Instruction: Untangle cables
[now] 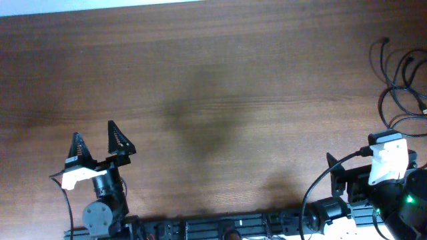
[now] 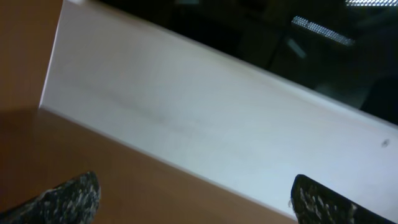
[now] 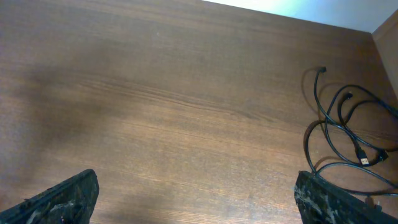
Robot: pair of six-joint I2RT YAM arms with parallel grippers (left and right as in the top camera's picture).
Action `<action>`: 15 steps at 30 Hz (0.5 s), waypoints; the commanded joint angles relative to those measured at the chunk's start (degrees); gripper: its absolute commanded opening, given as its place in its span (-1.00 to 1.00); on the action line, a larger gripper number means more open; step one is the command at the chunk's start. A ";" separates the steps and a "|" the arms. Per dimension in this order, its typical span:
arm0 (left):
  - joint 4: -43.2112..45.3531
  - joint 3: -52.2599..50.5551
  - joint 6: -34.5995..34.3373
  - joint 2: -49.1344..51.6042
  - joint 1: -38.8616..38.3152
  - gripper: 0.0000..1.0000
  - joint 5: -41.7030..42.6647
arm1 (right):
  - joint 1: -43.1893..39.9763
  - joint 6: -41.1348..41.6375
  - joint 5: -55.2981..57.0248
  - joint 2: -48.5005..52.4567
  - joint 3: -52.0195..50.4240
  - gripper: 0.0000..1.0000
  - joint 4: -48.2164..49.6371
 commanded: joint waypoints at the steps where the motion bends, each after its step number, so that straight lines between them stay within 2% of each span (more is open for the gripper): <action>1: -5.01 -0.85 0.94 -0.59 0.28 0.98 -3.26 | 0.33 0.28 0.87 -0.20 -0.13 0.98 0.20; 5: -10.56 -0.85 2.05 -0.61 0.28 0.98 -5.57 | 0.33 0.28 0.87 -0.20 -0.13 0.98 0.17; 8: -11.52 -0.85 9.57 -0.59 0.28 0.98 -3.28 | 0.33 0.28 0.87 -0.20 -0.13 0.98 0.17; 12: -11.72 -0.85 24.98 -0.61 0.28 0.98 4.68 | 0.33 0.28 0.87 -0.20 -0.13 0.98 0.17; 15: -17.66 -0.85 26.32 -0.61 0.28 0.98 4.76 | 0.33 0.28 0.87 -0.20 -0.13 0.98 0.17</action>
